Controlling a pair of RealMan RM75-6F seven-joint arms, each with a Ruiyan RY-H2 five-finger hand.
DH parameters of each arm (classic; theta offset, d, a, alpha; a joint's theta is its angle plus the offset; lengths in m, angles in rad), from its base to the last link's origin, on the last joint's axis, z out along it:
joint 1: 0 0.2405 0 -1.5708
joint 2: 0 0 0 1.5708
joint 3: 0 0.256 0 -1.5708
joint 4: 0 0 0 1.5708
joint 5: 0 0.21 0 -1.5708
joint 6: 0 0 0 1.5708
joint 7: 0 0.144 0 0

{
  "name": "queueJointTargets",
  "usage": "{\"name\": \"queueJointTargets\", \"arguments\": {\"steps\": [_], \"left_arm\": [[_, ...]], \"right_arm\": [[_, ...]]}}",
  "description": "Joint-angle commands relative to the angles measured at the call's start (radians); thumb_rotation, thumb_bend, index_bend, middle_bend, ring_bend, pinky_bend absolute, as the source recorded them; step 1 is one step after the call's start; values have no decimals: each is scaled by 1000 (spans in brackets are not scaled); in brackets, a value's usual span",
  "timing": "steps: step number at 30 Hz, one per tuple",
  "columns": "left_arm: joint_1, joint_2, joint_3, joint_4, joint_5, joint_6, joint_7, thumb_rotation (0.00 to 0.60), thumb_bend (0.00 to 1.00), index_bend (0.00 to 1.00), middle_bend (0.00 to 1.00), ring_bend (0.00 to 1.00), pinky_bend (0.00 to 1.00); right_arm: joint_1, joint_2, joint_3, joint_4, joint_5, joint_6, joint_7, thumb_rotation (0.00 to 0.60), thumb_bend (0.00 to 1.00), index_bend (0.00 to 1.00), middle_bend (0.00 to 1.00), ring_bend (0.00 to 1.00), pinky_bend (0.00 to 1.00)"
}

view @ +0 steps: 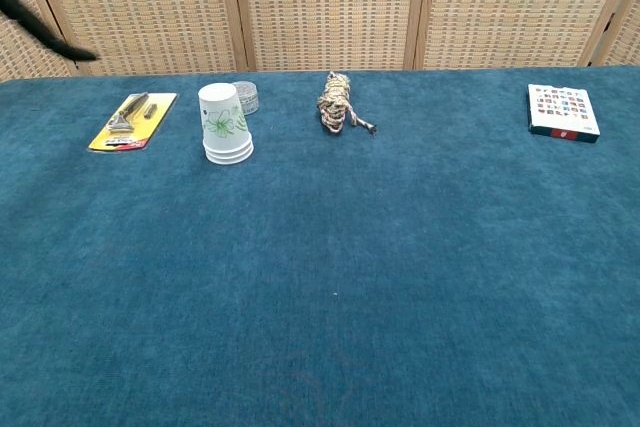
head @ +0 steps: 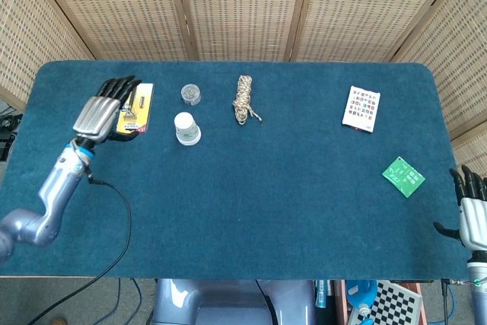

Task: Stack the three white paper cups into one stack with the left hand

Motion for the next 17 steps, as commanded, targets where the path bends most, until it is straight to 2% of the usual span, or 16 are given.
{"name": "queueJointTargets", "arguments": {"steps": [1, 4, 6, 12, 17], "left_arm": [[205, 109, 68, -194, -50, 251, 183, 600, 193, 0, 0, 0, 0], [292, 122, 98, -257, -73, 363, 260, 600, 187, 0, 0, 0, 0], [384, 143, 135, -329, -104, 440, 274, 600, 187, 0, 0, 0, 0], [463, 187, 172, -403, -114, 455, 267, 600, 186, 0, 0, 0, 0], [484, 191, 171, -408, -80, 458, 260, 600, 187, 0, 0, 0, 0]], "right_arm": [[0, 1, -3, -5, -8, 3, 1, 600, 0, 51, 0, 0, 0], [-2, 3, -8, -16, -25, 12, 2, 600, 0, 51, 0, 0, 0], [-4, 8, -16, -33, -50, 22, 6, 600, 0, 51, 0, 0, 0], [-11, 18, -30, -54, -87, 40, 13, 600, 0, 54, 0, 0, 0], [-17, 24, -34, -66, -102, 55, 18, 600, 0, 55, 0, 0, 0]]}}
